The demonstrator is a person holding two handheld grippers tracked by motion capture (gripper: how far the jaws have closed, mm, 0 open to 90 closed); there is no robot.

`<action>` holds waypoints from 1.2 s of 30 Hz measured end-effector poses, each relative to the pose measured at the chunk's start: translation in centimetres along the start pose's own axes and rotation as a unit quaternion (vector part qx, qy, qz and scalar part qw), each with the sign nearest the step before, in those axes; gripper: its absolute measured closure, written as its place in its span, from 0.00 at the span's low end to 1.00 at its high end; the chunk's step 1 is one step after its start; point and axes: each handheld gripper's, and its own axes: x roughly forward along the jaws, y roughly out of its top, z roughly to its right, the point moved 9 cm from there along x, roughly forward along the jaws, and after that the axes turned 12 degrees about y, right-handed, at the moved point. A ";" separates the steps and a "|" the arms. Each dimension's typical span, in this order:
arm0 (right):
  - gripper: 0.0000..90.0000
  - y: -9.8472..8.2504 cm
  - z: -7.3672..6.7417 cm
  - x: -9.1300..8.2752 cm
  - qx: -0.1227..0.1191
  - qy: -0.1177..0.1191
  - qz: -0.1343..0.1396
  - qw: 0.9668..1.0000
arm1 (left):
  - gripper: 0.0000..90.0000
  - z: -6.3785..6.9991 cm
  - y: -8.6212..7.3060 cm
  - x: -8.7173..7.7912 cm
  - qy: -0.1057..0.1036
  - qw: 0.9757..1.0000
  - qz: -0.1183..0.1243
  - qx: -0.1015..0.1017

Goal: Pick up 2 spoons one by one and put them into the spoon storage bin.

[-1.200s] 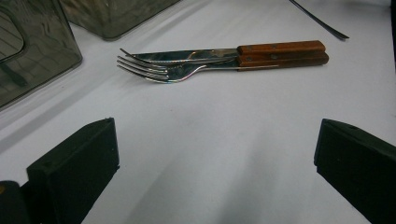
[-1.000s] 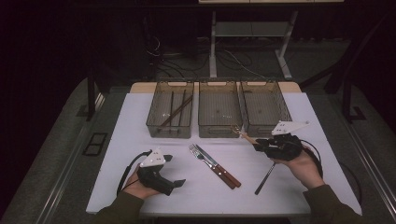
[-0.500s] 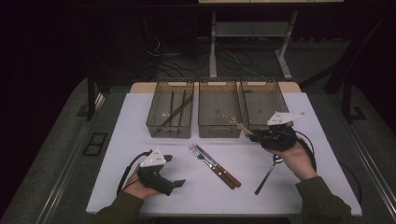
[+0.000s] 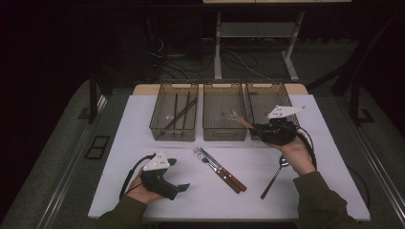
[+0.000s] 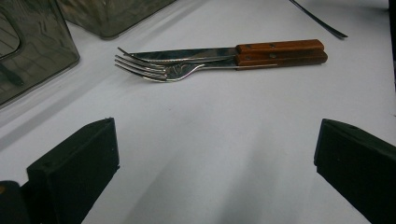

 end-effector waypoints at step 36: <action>0.82 2.6 3.6 6.8 0.032 -0.014 -0.047 0.998 | 0.00 0.2 0.1 0.0 -0.003 1.000 0.004 -0.004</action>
